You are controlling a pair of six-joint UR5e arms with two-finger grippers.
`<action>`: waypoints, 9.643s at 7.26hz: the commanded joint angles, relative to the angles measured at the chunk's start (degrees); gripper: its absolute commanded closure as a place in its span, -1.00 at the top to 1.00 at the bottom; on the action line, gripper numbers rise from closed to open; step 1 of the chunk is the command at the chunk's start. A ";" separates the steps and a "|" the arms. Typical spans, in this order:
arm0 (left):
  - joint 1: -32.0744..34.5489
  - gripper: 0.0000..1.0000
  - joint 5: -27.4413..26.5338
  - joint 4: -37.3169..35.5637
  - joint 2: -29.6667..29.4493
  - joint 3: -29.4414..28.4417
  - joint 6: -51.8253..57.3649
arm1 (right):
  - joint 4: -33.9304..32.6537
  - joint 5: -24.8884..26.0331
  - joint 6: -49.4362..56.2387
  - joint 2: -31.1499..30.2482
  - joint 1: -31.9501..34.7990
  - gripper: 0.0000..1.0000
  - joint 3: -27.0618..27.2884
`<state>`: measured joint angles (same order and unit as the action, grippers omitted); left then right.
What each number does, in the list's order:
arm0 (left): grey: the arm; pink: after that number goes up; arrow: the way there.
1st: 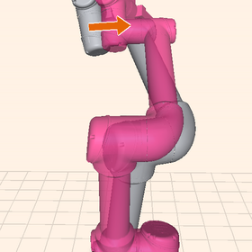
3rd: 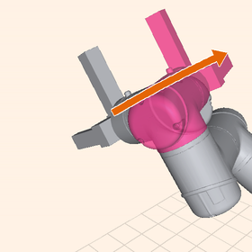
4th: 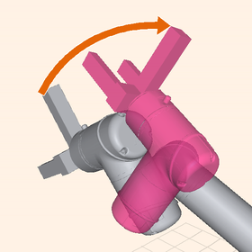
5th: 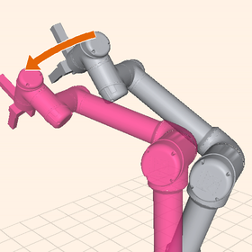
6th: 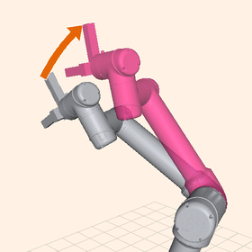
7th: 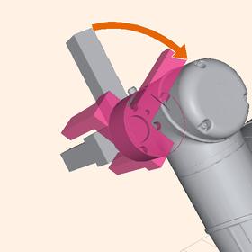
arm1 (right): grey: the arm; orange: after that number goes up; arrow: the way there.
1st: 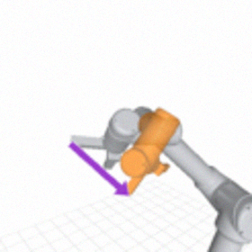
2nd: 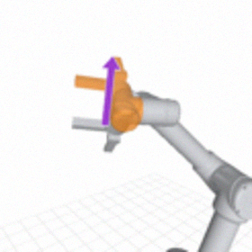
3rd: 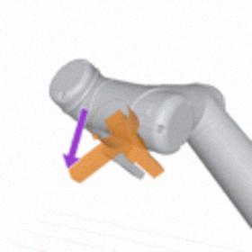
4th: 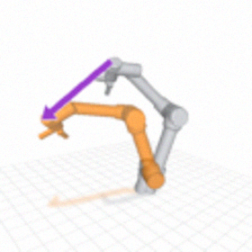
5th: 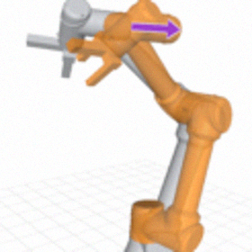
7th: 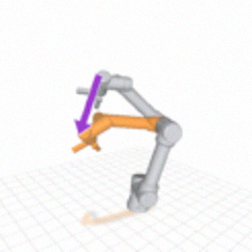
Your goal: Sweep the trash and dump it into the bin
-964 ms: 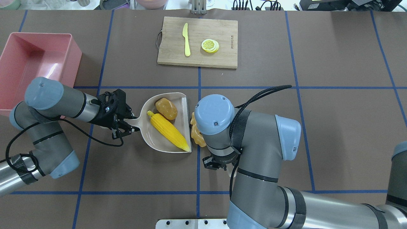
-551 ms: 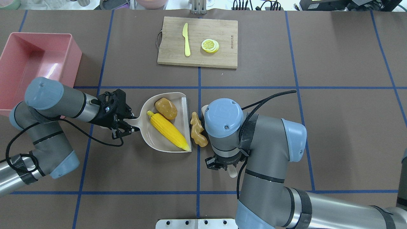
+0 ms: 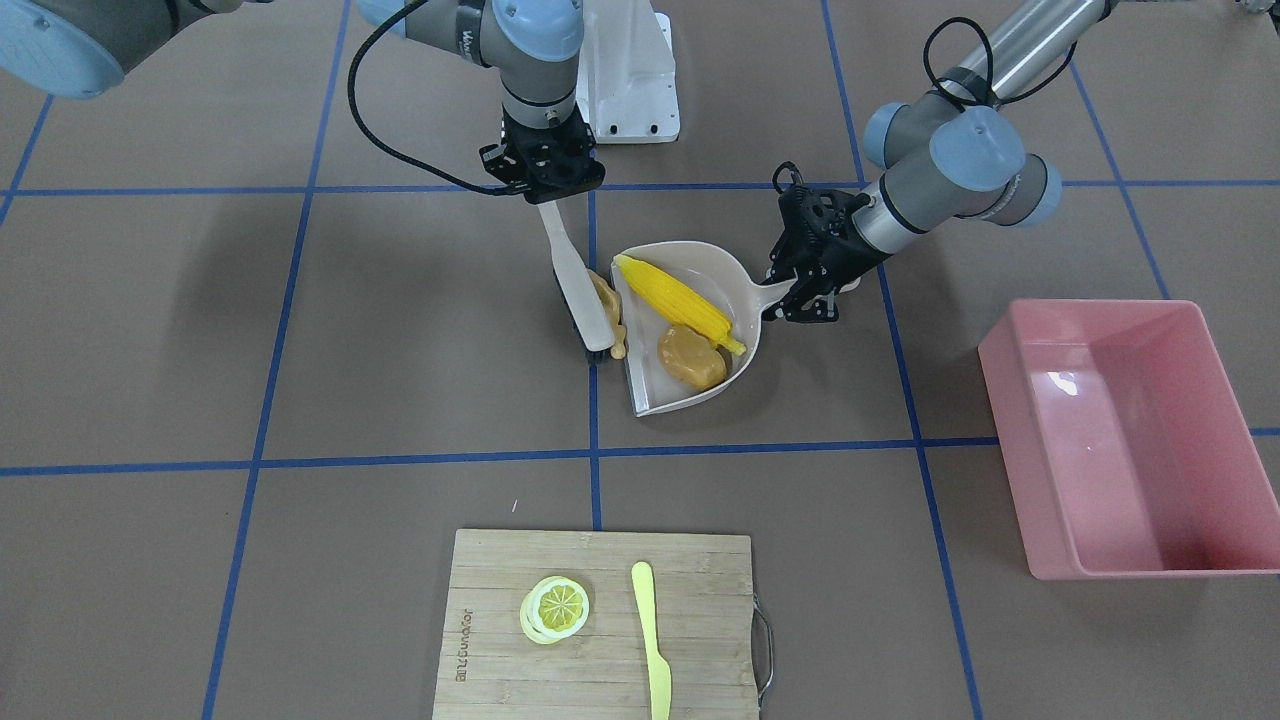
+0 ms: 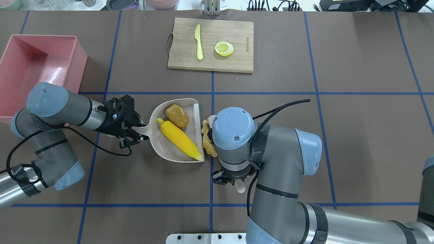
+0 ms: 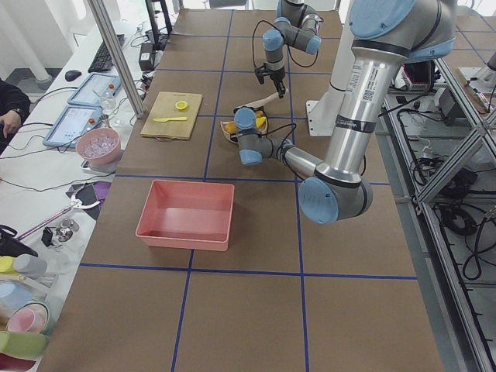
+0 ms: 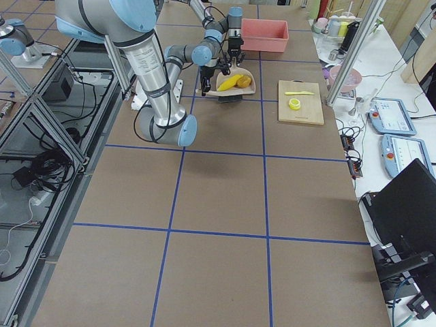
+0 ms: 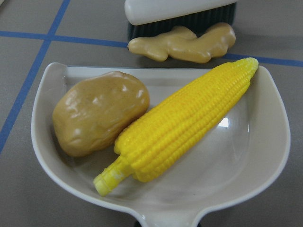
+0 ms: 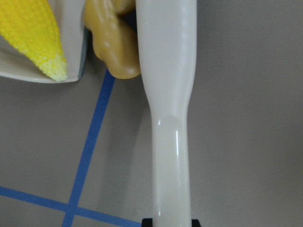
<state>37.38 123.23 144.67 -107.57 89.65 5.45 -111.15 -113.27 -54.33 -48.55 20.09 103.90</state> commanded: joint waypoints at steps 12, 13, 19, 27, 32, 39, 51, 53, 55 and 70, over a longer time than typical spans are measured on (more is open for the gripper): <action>0.06 -0.47 0.52 0.35 0.43 1.66 -0.09 | -2.40 -6.00 6.16 7.94 6.44 -1.00 -5.12; 0.06 -0.48 0.61 0.53 1.22 3.06 -0.09 | -5.10 -5.91 7.04 7.77 7.67 -1.00 -3.55; 0.75 -0.45 0.61 6.32 5.27 9.75 -0.35 | -11.81 -5.04 9.33 -14.60 18.55 -1.00 15.53; 6.73 -1.00 -13.08 14.77 6.06 10.63 -0.88 | 32.79 -15.81 21.36 -64.97 41.75 -1.00 17.30; 8.76 -1.00 -14.07 19.32 9.65 10.72 -30.42 | 51.47 -18.39 22.96 -69.32 42.75 -1.00 3.07; 9.46 -1.00 -28.74 21.09 12.74 10.72 -37.18 | 51.21 -18.83 23.13 -68.96 42.48 -1.00 1.57; 18.08 -1.00 -17.52 33.93 32.08 10.63 -115.60 | 49.98 -20.25 28.28 -65.63 46.95 0.98 0.34; 17.90 -1.00 -14.00 34.97 30.76 11.24 -128.95 | 30.24 -20.06 50.94 -57.51 61.48 0.99 -1.33; 17.81 -1.00 -12.49 38.22 29.27 11.16 -144.16 | 8.93 -20.33 65.09 -48.78 69.44 0.99 -1.51; 17.99 -1.00 -17.58 42.28 27.59 11.25 -55.95 | 20.36 -18.92 65.23 -50.42 75.18 1.00 -9.15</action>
<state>55.41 105.64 187.11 -79.98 101.12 -66.58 -90.98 -132.29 11.00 -98.83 95.27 95.04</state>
